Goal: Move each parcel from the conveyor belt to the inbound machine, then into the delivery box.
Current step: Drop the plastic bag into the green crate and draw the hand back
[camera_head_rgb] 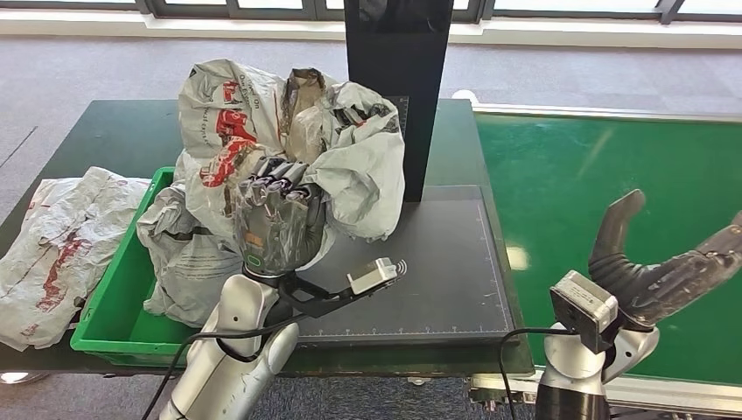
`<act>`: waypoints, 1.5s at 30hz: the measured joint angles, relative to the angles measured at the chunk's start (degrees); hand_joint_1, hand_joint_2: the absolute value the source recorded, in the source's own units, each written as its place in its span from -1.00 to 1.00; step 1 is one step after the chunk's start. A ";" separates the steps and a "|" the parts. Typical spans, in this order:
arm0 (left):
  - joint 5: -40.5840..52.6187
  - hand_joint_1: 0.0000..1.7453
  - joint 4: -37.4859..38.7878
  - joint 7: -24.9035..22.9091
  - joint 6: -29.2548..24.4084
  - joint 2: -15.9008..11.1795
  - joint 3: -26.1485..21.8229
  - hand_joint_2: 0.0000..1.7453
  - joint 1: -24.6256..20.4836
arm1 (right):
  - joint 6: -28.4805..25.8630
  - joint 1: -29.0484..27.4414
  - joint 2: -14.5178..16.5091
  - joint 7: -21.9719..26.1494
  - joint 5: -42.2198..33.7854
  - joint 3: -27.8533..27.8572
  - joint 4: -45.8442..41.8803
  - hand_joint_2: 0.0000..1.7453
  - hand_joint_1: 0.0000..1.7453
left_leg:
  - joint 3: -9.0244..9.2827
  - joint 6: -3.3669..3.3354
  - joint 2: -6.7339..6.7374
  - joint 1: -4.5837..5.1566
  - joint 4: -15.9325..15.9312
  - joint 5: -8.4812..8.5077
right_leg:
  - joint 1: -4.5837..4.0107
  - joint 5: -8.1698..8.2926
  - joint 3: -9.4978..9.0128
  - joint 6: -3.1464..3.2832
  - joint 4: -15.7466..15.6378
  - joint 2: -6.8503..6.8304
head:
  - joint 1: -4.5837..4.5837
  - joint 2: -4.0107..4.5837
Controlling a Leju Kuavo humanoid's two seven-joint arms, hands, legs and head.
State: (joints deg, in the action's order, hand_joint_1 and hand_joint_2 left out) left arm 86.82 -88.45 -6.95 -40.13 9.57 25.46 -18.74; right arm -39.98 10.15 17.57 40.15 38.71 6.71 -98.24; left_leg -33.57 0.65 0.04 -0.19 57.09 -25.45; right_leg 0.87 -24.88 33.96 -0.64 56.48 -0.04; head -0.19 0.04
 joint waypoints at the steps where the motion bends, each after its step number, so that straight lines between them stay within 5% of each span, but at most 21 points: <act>1: 0.00 1.00 -0.03 0.00 0.00 -0.05 0.00 1.00 0.02 | 0.00 0.00 0.00 0.00 0.00 0.00 0.01 1.00 -1.00 | 0.00 0.00 0.00 0.00 0.00 0.00 | 0.00 0.00 0.00 0.00 0.00 0.00 | 0.00 0.00; 9: 0.00 1.00 -0.77 0.00 0.00 -0.39 -2.08 1.00 0.75 | 0.00 -0.07 0.00 0.00 0.02 0.27 0.01 1.00 -1.00 | 0.00 0.00 0.01 0.00 0.00 0.00 | 0.00 0.00 0.00 0.00 0.00 0.02 | -0.01 0.00; 14: 0.00 1.00 1.29 -6.89 0.00 -2.18 -6.09 1.00 0.58 | 0.00 -0.17 -0.02 0.00 -0.02 0.67 -0.06 1.00 -1.00 | 0.06 0.01 0.06 0.00 -0.01 0.00 | 0.00 -0.03 0.05 0.04 0.00 0.05 | 0.02 0.01; 19: 0.00 1.00 2.92 -8.87 0.02 -2.49 -6.63 1.00 0.30 | -0.01 -0.21 -0.02 0.00 -0.08 0.75 -0.14 1.00 -1.00 | 0.06 0.02 0.08 0.00 -0.01 0.01 | -0.01 -0.03 0.04 0.04 0.00 0.04 | 0.02 0.01; 24: -0.37 1.00 28.57 -13.34 0.75 -2.63 -18.50 1.00 -5.05 | -0.04 -0.70 -0.02 0.03 -0.06 1.54 -1.91 1.00 -1.00 | 0.11 0.08 0.30 -0.02 0.00 0.04 | -0.02 0.05 0.06 0.08 0.01 0.26 | 0.00 0.01; 27: -0.20 1.00 34.73 -13.34 0.27 -2.28 -22.34 1.00 -6.49 | -0.04 -0.94 -0.02 0.03 -0.02 1.63 -2.46 1.00 -1.00 | 0.12 0.08 0.32 -0.02 0.00 0.04 | -0.02 0.05 0.05 0.08 0.01 0.30 | 0.00 -0.01; 45: 0.07 1.00 43.18 -14.28 -0.13 -0.82 -28.32 1.00 -8.77 | -0.04 -0.99 -0.02 0.04 0.11 1.64 -2.67 1.00 -1.00 | 0.27 0.10 0.29 -0.02 -0.01 0.02 | -0.02 0.04 -0.14 0.08 0.00 0.27 | -0.01 0.00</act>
State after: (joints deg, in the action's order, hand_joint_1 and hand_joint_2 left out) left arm 86.88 -45.27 -21.23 -40.26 8.75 -2.86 -27.51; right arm -40.02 9.16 17.55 40.19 38.82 8.35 -100.91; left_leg -33.30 0.75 0.33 -0.21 57.08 -25.43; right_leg 0.85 -24.84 33.82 -0.56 56.48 0.23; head -0.20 0.04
